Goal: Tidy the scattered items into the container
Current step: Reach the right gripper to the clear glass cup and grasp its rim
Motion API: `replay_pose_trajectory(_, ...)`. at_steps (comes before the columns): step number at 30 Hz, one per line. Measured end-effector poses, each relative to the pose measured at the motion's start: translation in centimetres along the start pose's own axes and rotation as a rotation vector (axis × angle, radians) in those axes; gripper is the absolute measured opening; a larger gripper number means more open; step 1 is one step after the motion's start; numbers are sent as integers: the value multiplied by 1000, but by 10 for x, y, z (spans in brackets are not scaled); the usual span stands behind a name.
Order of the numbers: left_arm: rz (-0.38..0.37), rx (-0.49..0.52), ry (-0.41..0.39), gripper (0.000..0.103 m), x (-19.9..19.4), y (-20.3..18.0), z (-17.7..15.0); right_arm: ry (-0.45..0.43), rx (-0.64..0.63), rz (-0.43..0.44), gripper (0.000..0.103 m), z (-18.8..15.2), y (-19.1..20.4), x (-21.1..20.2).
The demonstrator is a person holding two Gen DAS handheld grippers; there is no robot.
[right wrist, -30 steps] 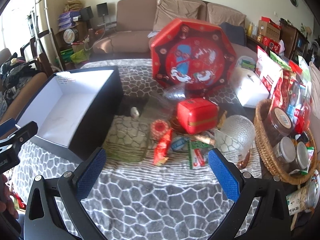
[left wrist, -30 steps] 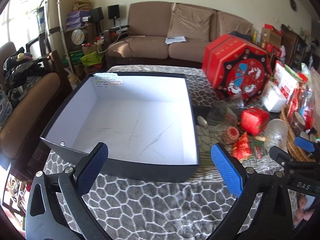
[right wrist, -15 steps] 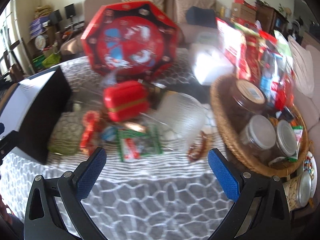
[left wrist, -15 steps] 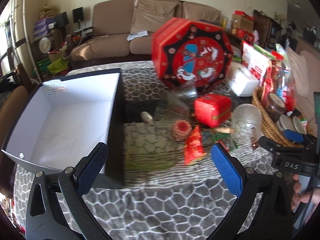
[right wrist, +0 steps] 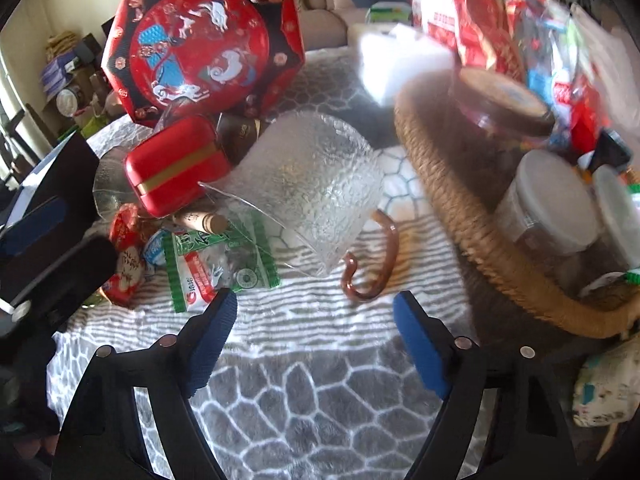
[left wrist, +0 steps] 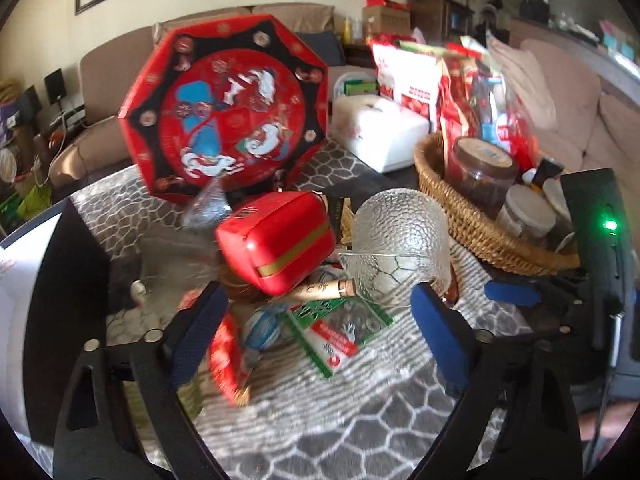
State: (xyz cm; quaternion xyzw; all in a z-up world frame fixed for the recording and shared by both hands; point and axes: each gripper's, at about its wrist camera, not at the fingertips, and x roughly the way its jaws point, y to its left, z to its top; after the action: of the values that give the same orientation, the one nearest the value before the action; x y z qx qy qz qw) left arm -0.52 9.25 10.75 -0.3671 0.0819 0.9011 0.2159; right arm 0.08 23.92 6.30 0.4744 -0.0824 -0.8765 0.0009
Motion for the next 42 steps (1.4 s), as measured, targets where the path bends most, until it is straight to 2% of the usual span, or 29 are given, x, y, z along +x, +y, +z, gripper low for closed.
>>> replay_pose_trajectory(6, -62, 28, 5, 88, 21, 1, 2, 20, 1, 20, 83, 2, -4, 17)
replay_pose_trajectory(8, -84, 35, 12, 74, 29, 3, 5, 28, 2, 14, 82, 3, -5, 23)
replay_pose_trajectory(9, -87, 45, 16, 72, 33, 3, 7, 30, 0, 8, 80, 3, -6, 25)
replay_pose_trajectory(12, -95, 136, 10, 71, 41, -5, 9, 42, -11, -7, 69, 2, -10, 33)
replay_pose_trajectory(15, -115, 215, 4, 68, 45, -8, 6, 45, -11, -31, 65, 3, -16, 38)
replay_pose_trajectory(17, -114, 262, 15, 58, 51, -11, 5, 41, 4, -31, 62, 4, -21, 40)
replay_pose_trajectory(21, -93, 361, -9, 51, 58, -24, 3, 35, 28, -16, 60, 6, -29, 42)
replay_pose_trajectory(23, -89, 384, 5, 43, 67, -30, 4, 29, 28, -17, 59, 5, -29, 40)
replay_pose_trajectory(27, -86, 387, 24, 34, 81, -37, 3, 15, 62, 32, 56, 3, -37, 34)
replay_pose_trajectory(31, -116, 275, 44, 25, 90, -28, 6, 22, 63, 39, 58, 1, -39, 35)
replay_pose_trajectory(33, -108, 251, 51, 24, 92, -27, 7, 23, 67, 33, 61, 0, -38, 37)
replay_pose_trajectory(35, -99, 218, 43, 18, 89, -26, 12, 15, 65, 23, 60, 0, -35, 36)
replay_pose_trajectory(38, -119, 161, 40, 18, 79, -19, 20, 9, 129, 102, 58, 2, -44, 31)
replay_pose_trajectory(42, -97, 187, 49, 16, 71, -20, 18, -36, 133, 106, 52, 4, -50, 11)
